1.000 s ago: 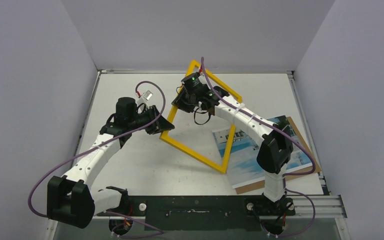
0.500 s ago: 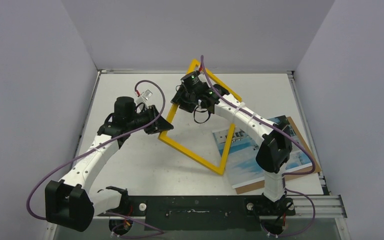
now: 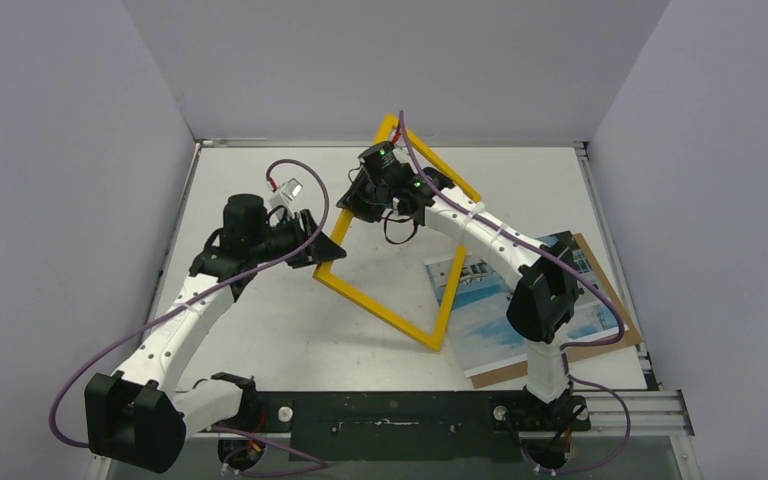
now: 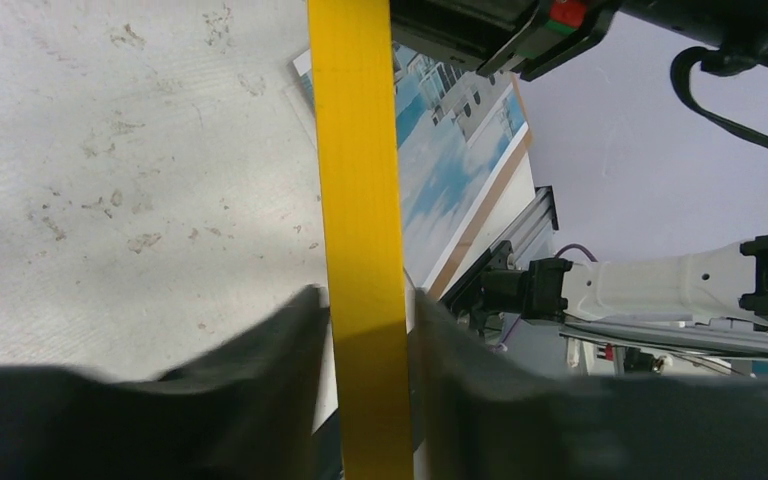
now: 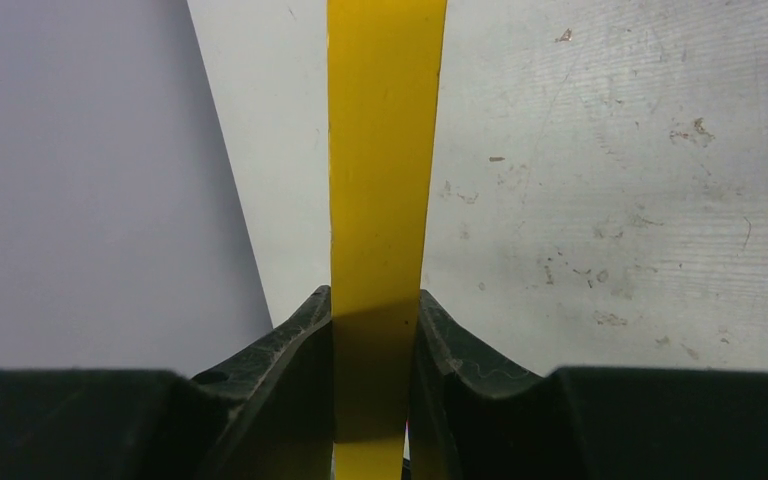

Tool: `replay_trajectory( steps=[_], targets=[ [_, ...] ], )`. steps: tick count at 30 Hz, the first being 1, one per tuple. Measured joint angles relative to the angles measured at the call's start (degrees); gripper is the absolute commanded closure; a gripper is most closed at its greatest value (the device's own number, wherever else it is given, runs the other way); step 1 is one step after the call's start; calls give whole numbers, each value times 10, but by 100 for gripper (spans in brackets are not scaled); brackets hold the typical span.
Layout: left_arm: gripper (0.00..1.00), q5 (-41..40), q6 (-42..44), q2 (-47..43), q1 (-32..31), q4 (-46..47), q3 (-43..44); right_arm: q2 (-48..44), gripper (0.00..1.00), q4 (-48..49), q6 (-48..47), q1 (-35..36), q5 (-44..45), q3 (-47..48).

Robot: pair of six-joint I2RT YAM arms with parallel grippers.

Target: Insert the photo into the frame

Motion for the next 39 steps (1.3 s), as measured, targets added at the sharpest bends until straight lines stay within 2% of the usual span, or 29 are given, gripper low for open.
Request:
replay_trajectory(
  steps=[1,4,9,17,24,28,35,39],
  targets=[
    [47,0,2,0,0,0,0,0,91,1,1,0,-1,0],
    [33,4,6,-1,1,-1,8,0,92,1,0,0,-8,0],
    [20,15,0,-7,10,-1,70,-17,92,1,-3,0,-9,0],
    [17,-3,-3,-55,76,-8,186,-76,92,58,-14,-8,-40,-1],
    [16,-171,-3,-71,103,-126,242,-76,91,118,-21,-8,-90,0],
    [16,-231,-14,-54,122,-184,238,-76,90,169,-23,-8,-122,-1],
    [16,-228,-30,-2,127,-193,168,-76,89,290,3,-9,-172,-22],
    [16,-243,-35,16,138,-213,158,-75,87,332,30,-9,-192,-30]
  ],
)
